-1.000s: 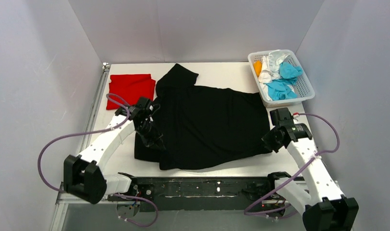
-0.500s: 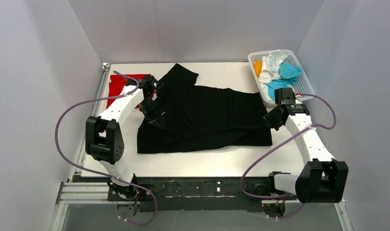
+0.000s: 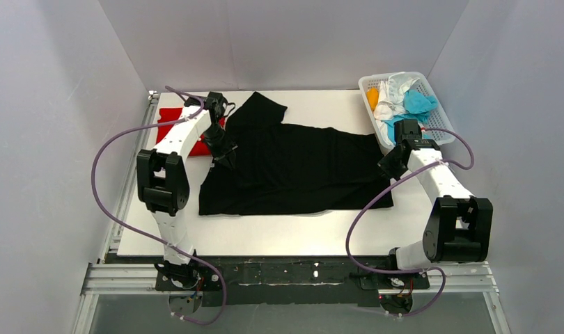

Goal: Fold and stack the t-shirts
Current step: Fold the flattened tshirt in 1/3 of the way

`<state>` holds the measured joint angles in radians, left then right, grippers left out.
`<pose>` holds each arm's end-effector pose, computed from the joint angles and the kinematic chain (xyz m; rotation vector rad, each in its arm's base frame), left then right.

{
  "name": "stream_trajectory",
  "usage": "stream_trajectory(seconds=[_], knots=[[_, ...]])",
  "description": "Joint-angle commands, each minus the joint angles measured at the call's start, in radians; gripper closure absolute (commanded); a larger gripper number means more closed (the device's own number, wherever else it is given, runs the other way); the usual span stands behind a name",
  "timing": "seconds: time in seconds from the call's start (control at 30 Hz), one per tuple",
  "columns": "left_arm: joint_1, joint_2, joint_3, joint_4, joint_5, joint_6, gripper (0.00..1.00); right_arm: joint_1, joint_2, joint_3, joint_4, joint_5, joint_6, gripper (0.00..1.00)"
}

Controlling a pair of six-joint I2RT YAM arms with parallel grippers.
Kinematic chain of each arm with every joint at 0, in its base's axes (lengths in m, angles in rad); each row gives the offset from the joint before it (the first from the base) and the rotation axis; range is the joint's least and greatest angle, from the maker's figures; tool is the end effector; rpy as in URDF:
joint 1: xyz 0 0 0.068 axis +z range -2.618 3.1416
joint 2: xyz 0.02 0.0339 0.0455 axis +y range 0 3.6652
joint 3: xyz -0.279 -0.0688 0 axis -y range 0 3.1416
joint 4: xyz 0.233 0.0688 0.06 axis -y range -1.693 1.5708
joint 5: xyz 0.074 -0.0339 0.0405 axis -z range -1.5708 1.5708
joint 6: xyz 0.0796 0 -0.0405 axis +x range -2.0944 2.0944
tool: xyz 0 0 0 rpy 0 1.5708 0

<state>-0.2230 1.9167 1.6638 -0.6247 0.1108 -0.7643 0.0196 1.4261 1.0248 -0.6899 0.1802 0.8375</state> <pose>0.4399 -0.1088 0.2580 -0.6265 2.4472 -0.5556 0.2882 -0.0086 0.2187 1.1000 2.3919 0.0511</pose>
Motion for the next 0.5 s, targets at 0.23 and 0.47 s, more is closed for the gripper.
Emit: stream_trajectory(seconds=[0.23,0.47], knots=[[0.010,0.253,0.290,-0.115,0.059,0.160,0.97,-0.006,0.055,0.036,0.092,-0.005,-0.107,0.99],[0.009,0.265,0.356,-0.112,0.055,0.228,1.00,-0.006,0.007,-0.032,0.133,-0.069,-0.164,0.99]])
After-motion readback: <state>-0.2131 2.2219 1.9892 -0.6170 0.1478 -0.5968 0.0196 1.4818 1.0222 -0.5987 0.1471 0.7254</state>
